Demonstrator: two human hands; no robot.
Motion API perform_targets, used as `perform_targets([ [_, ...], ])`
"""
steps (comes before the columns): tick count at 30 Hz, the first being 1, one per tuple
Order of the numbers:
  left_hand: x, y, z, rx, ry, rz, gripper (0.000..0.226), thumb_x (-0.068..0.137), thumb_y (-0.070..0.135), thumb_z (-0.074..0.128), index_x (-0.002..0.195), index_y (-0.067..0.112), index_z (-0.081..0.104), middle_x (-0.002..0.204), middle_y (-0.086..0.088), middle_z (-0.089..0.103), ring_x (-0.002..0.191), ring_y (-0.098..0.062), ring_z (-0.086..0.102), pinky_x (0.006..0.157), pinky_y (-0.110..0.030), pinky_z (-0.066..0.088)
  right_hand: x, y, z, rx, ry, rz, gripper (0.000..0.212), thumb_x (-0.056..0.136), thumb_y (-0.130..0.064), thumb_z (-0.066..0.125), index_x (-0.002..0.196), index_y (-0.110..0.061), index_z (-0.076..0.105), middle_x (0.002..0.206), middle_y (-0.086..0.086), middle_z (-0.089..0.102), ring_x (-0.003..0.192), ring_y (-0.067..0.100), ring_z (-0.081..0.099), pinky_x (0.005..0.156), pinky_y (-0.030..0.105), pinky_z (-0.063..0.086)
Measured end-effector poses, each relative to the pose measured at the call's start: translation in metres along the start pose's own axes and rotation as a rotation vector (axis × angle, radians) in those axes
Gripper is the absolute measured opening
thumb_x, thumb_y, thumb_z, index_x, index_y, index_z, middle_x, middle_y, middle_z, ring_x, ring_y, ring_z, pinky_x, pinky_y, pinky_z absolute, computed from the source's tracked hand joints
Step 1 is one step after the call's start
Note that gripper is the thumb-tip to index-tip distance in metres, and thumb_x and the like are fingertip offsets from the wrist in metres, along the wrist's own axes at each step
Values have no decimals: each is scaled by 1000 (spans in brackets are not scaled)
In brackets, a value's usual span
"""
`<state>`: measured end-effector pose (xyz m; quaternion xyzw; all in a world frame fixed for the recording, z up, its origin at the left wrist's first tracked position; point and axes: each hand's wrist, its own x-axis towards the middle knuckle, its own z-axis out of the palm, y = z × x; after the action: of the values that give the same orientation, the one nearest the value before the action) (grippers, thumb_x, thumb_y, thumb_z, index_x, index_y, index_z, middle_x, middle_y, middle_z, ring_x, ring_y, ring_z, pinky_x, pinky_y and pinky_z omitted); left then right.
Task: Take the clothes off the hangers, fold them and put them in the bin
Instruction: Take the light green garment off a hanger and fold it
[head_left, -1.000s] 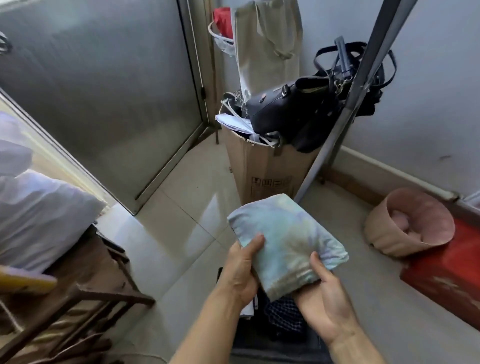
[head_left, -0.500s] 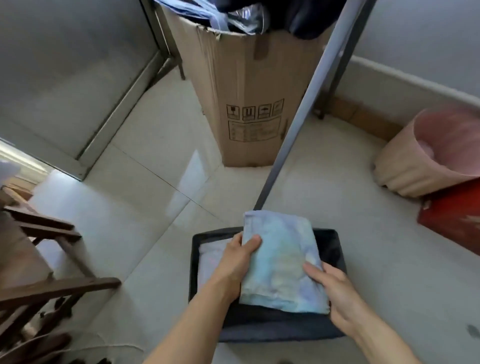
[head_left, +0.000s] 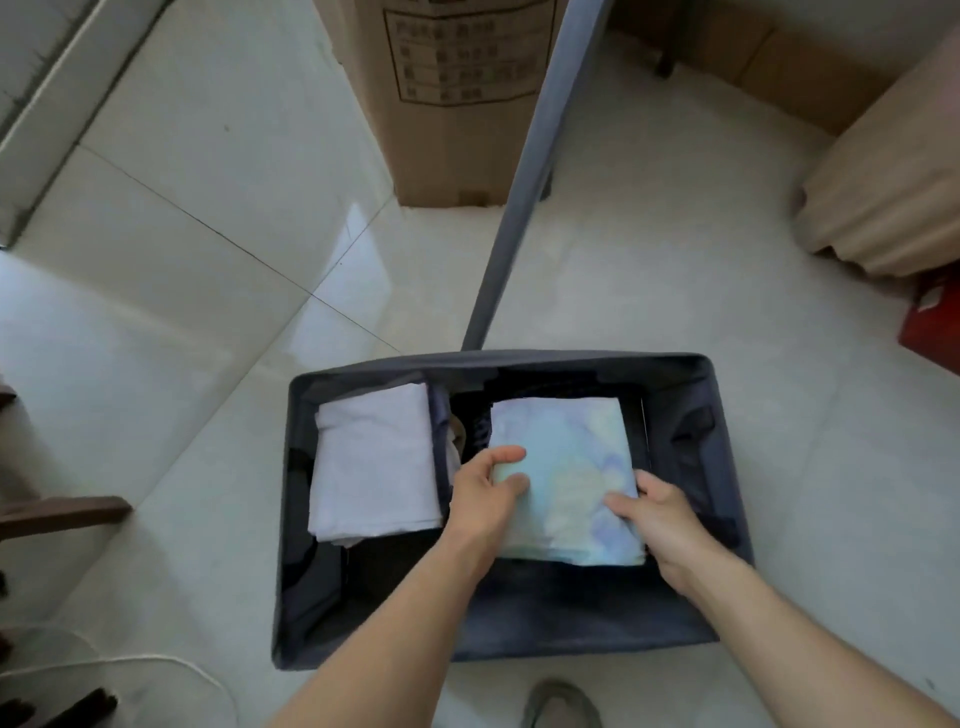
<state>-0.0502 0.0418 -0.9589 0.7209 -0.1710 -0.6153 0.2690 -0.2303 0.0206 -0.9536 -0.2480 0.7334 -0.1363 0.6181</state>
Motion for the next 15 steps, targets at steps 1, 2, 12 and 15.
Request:
perform_targets([
  [1,8,-2,3,7,15,26,32,89,1,58,108,24,65,116,1,64,96,-13,62,81,-23,53,11,-1,3,-15,7,-20,19,90,8,54,104,0,64,95,15,70,76,22,65,69,31,55],
  [2,16,-5,5,29,39,49,36,88,-1,58,113,24,63,120,0,62,97,-13,62,81,-19,52,23,0,7,-32,20,-39,20,89,8,54,104,-2,64,97,15,70,76,21,65,68,29,55],
  [12,50,-8,14,338,41,-22,52,91,8,61,140,18,46,150,-5,25,119,-22,48,94,-28,46,57,15,28,-417,19,-75,75,89,1,48,154,-25,19,156,5,31,138,25,38,112,39,36],
  [15,32,4,8,380,26,-39,58,91,12,64,144,18,42,157,-4,22,140,-24,34,112,-36,36,35,5,25,-372,40,-70,70,91,0,47,153,-23,23,156,7,29,139,24,36,111,35,34],
])
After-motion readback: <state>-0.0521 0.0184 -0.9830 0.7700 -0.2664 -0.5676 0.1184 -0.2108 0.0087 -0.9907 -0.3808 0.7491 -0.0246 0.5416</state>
